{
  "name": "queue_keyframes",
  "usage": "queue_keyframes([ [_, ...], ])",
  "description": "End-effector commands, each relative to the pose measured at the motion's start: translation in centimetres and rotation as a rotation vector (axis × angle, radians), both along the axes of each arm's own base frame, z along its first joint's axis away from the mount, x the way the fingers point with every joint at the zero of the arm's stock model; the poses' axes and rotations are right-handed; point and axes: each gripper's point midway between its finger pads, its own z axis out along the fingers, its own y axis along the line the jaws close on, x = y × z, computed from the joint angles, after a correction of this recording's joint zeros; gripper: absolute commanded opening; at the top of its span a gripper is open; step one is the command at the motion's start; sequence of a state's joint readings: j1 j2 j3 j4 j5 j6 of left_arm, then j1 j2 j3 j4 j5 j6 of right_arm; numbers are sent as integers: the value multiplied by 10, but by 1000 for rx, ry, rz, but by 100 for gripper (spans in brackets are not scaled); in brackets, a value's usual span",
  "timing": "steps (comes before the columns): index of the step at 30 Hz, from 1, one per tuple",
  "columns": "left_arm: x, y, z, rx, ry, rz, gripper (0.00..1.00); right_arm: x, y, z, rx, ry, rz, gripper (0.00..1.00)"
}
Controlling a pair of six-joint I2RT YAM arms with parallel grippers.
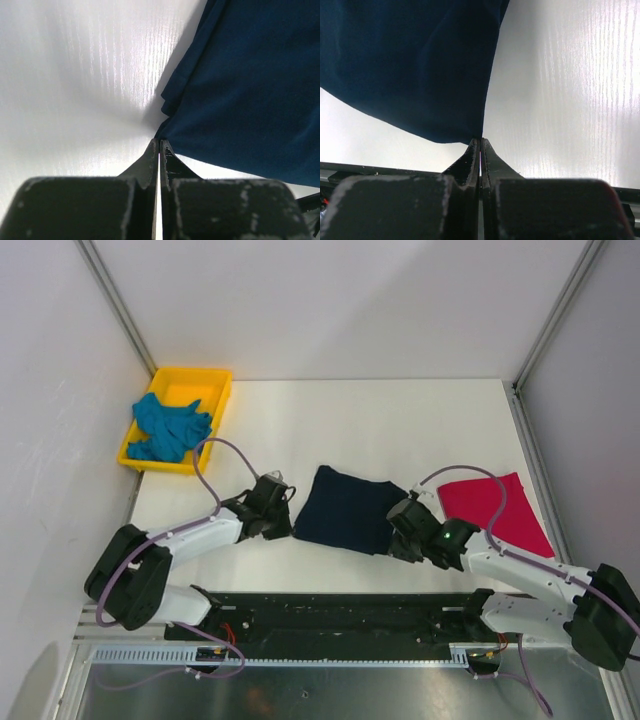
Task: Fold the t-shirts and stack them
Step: Smooth out wrinkles on the folded tshirt
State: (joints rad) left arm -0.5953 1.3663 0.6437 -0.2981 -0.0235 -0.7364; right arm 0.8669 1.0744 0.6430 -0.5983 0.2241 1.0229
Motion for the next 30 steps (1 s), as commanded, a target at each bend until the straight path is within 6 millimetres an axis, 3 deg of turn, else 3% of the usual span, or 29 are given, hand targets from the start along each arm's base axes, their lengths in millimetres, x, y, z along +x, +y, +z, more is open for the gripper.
queue_keyframes([
  [1, 20, 6, 21, 10, -92, 56, 0, 1, -13, 13, -59, -15, 12, 0],
  [6, 21, 7, 24, 8, -102, 55, 0, 8, -11, 24, -70, -28, 31, 0],
  [10, 20, 10, 25, 11, -107, 63, 0, 2, -1, 20, -60, -4, 51, 0],
  [15, 18, 15, 22, 17, -99, 71, 0, -21, 25, -3, -36, 44, 110, 0],
  [20, 11, 23, 13, 28, -70, 81, 0, -48, 37, -29, -29, 105, 186, 2],
  [22, 8, 26, 10, 32, -56, 84, 0, -47, 40, -22, -13, 91, 214, 9],
  [25, 7, 29, 9, 26, -45, 81, 2, -34, 38, 2, 26, 45, 229, 25],
  [27, 7, 30, 13, 24, -47, 80, 17, -23, 33, 21, 36, 0, 225, 34],
  [30, 13, 36, 29, 35, -87, 90, 39, -6, 27, 44, 46, -68, 205, 38],
])
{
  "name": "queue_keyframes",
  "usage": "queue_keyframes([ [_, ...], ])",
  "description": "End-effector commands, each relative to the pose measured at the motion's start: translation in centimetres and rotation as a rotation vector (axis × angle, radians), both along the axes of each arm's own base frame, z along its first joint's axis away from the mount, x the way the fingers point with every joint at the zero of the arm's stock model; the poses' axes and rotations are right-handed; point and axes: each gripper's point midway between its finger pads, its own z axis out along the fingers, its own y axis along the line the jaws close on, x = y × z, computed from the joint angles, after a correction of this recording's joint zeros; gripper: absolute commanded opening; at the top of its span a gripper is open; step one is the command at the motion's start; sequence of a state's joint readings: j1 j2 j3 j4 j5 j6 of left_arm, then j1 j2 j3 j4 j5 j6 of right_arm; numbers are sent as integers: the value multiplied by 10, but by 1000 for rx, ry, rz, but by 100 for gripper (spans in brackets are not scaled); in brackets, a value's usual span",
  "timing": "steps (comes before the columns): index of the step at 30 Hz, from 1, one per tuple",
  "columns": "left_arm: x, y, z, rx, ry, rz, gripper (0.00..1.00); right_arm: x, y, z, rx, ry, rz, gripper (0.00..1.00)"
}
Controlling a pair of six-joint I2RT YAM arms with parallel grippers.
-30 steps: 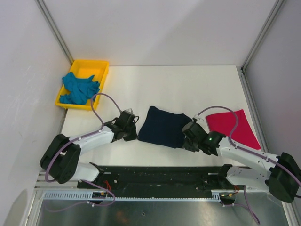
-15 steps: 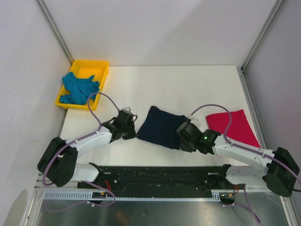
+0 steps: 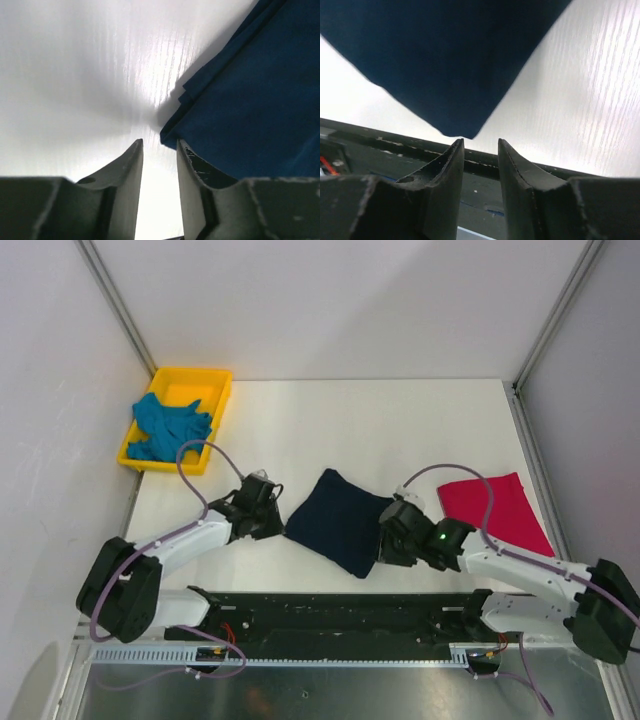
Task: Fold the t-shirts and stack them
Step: Smooth out wrinkles on the folded tshirt
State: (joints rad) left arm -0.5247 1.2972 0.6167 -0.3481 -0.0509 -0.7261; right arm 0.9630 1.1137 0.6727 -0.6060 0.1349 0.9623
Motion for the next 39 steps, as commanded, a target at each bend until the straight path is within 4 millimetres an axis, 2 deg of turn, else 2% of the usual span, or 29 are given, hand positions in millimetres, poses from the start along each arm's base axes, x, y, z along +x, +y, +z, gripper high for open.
queue_keyframes([
  [1, 13, 10, 34, 17, -103, 17, 44, 31, -1, 48, 58, -133, -5, 37],
  [4, 22, 15, 61, 32, -175, 27, 47, 61, -4, 53, 88, -171, -62, 31],
  [7, 31, 9, 85, 6, -225, 12, 41, 92, -3, 49, 97, -190, -108, 22],
  [11, 52, -17, 105, -52, -246, -50, 28, 129, -13, 33, 82, -190, -178, 19],
  [15, 79, -54, 108, -131, -237, -116, 21, 153, -28, 15, 67, -171, -245, 17],
  [21, 117, -112, 84, -261, -181, -216, 15, 155, -42, -5, 13, -120, -298, 16],
  [26, 150, -143, 71, -333, -175, -239, 14, 148, -50, -21, -28, -80, -317, 16],
  [32, 184, -144, 37, -317, -139, -177, 14, 141, -53, -39, -58, -26, -315, 16],
  [39, 193, -120, -6, -273, -65, -91, 12, 135, -55, -44, -70, 0, -308, 16],
])
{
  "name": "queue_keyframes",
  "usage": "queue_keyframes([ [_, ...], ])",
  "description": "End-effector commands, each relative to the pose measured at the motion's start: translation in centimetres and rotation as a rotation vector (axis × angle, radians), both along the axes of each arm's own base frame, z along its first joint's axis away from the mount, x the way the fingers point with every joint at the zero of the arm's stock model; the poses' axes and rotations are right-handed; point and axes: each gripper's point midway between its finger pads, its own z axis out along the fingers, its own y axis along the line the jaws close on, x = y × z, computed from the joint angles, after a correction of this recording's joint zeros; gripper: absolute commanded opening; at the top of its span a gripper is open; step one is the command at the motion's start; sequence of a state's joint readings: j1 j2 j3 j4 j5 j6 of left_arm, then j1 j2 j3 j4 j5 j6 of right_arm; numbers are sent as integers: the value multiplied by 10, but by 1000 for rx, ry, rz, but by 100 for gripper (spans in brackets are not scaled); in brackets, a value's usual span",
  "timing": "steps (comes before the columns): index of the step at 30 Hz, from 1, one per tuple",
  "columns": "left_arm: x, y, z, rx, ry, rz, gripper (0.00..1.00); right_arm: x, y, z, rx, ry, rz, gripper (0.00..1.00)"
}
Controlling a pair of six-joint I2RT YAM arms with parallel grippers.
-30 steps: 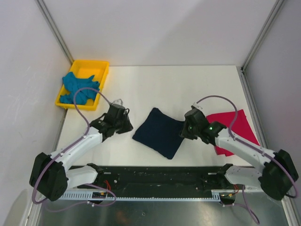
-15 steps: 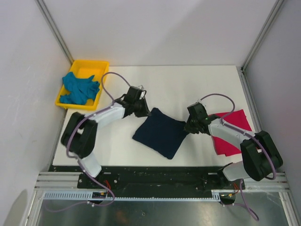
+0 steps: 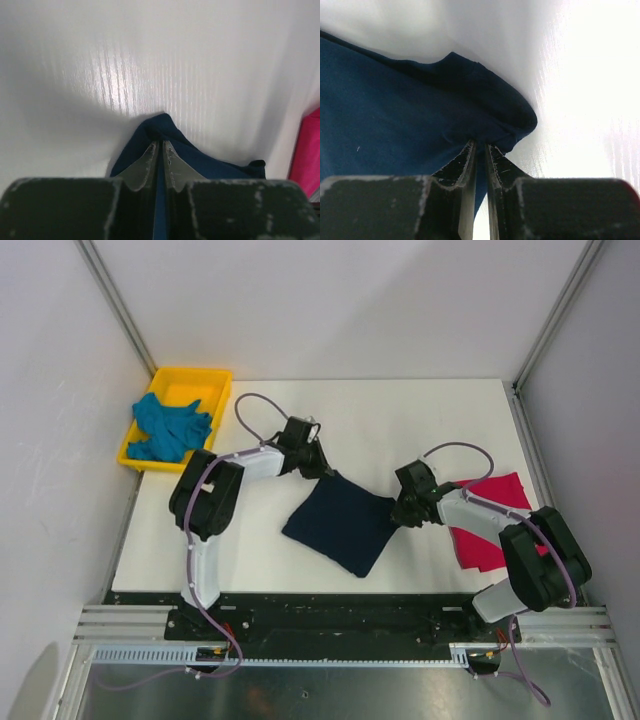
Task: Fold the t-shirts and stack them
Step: Smooth out wrinkles on the folded tshirt, then put the neatly folded tshirt into the corner of the board with both arms
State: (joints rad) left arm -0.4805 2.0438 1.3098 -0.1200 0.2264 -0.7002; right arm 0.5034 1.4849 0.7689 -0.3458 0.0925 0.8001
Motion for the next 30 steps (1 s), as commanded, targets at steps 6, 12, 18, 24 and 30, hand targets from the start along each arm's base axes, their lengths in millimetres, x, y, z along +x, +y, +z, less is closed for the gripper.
queue_keyframes([
  [6, 26, 25, 1, -5, -20, 79, 12, 5, -4, 18, 29, -37, -4, 20],
  [12, 32, 40, 30, -19, -69, 100, 14, 26, -42, 61, -14, -132, -103, 36],
  [18, 17, 57, 70, -5, -114, 111, 25, 51, -89, 76, -183, -160, -206, 38],
  [24, -46, 92, 71, 63, -52, 161, 37, 81, -129, 76, -357, -148, -269, 39],
  [30, -107, 116, 62, 73, -24, 162, 40, 94, -151, 67, -515, -99, -279, 39],
])
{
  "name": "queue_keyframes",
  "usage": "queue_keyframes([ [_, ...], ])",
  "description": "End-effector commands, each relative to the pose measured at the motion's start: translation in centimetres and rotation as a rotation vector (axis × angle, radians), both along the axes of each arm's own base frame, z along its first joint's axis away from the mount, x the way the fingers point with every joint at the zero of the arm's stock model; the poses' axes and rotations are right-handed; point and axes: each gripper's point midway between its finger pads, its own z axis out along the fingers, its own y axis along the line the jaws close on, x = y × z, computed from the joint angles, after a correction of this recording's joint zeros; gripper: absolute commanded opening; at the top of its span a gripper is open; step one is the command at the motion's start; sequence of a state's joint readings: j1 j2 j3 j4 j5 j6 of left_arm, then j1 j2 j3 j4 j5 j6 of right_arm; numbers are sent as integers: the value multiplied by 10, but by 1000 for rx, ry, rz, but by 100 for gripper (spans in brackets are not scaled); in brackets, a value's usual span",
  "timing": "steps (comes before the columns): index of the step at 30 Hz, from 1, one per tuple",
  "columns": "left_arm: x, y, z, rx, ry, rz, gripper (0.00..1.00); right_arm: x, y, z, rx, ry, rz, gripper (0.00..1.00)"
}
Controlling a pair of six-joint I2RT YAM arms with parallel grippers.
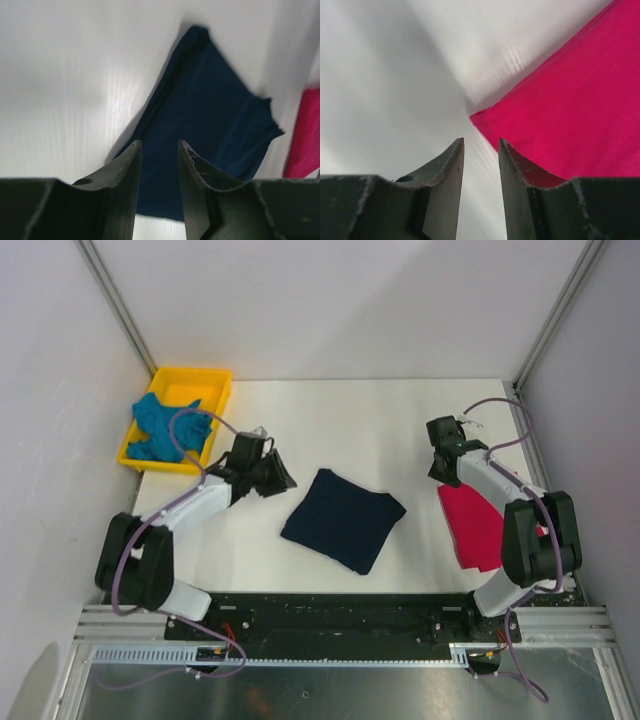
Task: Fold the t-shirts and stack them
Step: Put the neatly folded tshirt into the corner of the board with both arms
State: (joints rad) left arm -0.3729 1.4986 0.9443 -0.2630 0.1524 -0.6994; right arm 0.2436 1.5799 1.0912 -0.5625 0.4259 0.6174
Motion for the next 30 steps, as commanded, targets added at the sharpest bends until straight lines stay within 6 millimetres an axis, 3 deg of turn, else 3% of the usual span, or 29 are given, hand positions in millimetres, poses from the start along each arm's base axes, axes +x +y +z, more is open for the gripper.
queue_keyframes([
  [1, -44, 21, -11, 34, 36, 4, 41, 7, -23, 6, -153, 30, -25, 39],
  [8, -82, 29, -21, 9, 65, -12, 42, 5, -16, -21, -181, 119, 3, 39],
  [17, -95, 33, -31, 5, 93, -1, 43, 0, -12, -52, -196, 208, 18, 42],
  [19, -97, 34, -35, 9, 104, 6, 44, 1, -11, -52, -195, 206, 19, 38],
  [25, -94, 37, -49, 41, 140, 27, 47, 4, 1, -48, -180, 184, 50, 10],
  [30, -87, 34, -58, 52, 167, 21, 49, 6, 10, -46, -158, 174, 68, 3],
])
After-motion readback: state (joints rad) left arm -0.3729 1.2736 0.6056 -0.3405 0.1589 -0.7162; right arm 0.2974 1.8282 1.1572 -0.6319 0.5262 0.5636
